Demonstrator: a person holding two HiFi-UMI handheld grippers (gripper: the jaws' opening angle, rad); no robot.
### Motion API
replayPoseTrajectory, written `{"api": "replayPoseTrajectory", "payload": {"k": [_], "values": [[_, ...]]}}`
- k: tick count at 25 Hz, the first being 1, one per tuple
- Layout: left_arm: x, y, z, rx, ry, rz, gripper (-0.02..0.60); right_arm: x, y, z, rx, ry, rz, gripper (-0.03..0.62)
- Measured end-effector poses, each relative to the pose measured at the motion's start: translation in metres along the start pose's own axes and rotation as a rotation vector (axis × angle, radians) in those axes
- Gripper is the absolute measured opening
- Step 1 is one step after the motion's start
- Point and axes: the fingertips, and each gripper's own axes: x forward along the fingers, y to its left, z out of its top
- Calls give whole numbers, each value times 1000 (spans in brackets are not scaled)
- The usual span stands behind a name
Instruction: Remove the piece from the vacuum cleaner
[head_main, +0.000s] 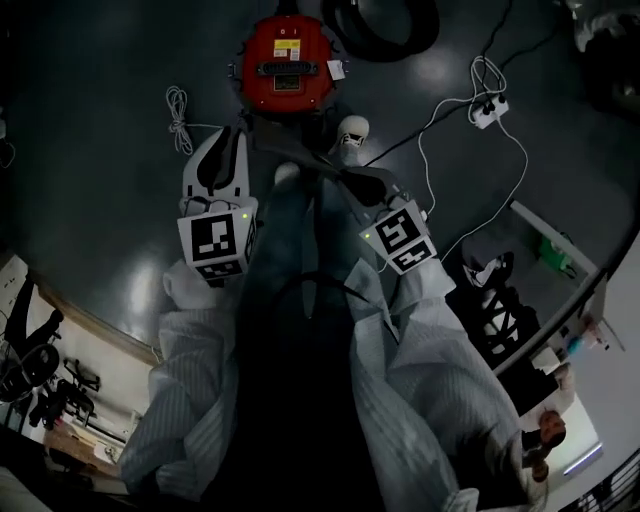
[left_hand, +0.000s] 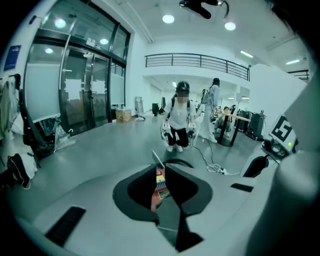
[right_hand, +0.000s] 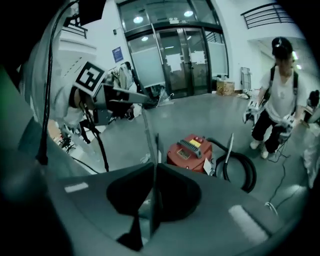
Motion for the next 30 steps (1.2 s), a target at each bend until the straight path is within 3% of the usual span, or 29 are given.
{"api": "replayPoseTrajectory", "payload": {"k": [6, 12, 16, 30], "values": [[-86, -10, 82, -66, -138, 4, 57, -77, 37, 118, 112, -213, -33, 28], [-150, 0, 140, -108, -266, 36, 57, -109, 76, 199, 48, -347, -15, 26], [-179, 11, 153, -134, -342, 92, 57, -120, 92, 228, -3, -384, -2, 26], [-226, 44, 158, -147, -381, 204, 57, -118, 136, 264, -69, -411, 108, 25]]}}
